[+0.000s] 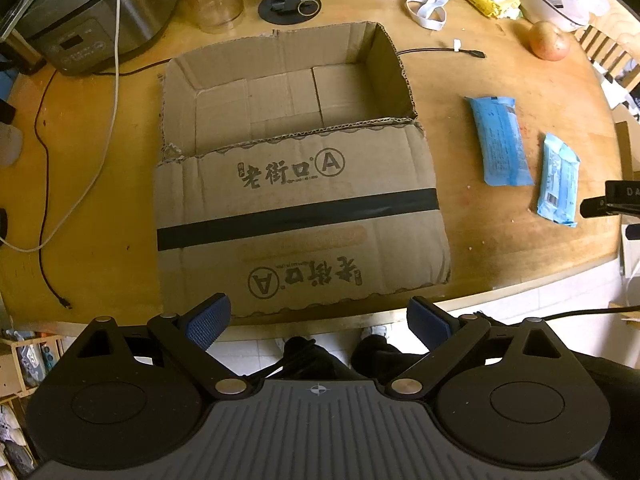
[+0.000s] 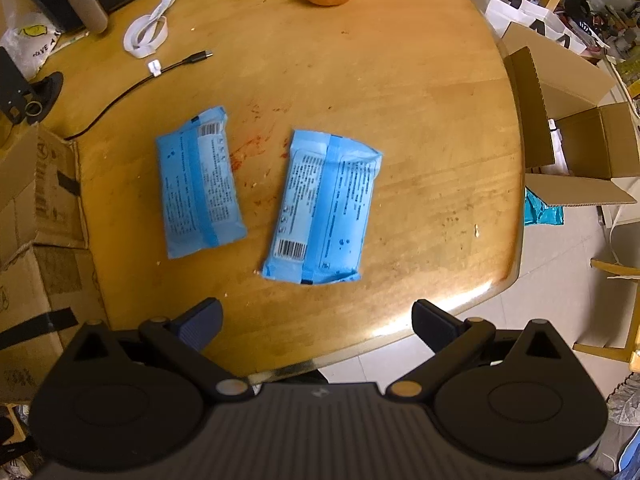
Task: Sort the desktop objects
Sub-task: 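Lower the right tool over the larger blue packet and close on it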
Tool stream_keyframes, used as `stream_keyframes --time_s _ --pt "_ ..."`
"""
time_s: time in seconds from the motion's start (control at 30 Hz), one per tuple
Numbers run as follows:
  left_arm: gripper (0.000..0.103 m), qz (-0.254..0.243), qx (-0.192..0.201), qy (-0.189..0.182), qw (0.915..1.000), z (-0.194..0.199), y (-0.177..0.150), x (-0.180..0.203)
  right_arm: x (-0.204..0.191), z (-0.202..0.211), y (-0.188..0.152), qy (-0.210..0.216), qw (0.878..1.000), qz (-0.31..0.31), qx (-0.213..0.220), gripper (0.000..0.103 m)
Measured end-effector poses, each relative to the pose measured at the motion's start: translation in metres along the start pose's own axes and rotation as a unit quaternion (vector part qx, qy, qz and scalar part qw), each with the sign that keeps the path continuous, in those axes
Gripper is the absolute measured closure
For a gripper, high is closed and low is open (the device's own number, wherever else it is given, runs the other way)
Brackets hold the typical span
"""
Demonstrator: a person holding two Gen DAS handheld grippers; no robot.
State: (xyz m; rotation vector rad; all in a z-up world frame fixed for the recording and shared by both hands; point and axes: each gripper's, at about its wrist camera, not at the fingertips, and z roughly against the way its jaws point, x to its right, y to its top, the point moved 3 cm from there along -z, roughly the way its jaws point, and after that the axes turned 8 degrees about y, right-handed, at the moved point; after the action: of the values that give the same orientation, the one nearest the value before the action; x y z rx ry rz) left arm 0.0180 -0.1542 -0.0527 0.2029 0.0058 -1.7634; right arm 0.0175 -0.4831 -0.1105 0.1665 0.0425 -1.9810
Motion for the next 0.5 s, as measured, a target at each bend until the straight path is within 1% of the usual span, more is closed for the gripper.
stream_keyframes --time_s 0.27,0.5 --pt "0.006 -0.002 -0.004 0.001 1.0 -0.002 0.001 0.0 0.006 -0.007 0.012 0.003 0.999 -0.039 0.013 0.0" --pt "0.006 -0.003 -0.008 0.002 1.0 -0.003 0.002 -0.001 0.011 -0.015 0.021 0.001 0.998 -0.06 0.017 0.0"
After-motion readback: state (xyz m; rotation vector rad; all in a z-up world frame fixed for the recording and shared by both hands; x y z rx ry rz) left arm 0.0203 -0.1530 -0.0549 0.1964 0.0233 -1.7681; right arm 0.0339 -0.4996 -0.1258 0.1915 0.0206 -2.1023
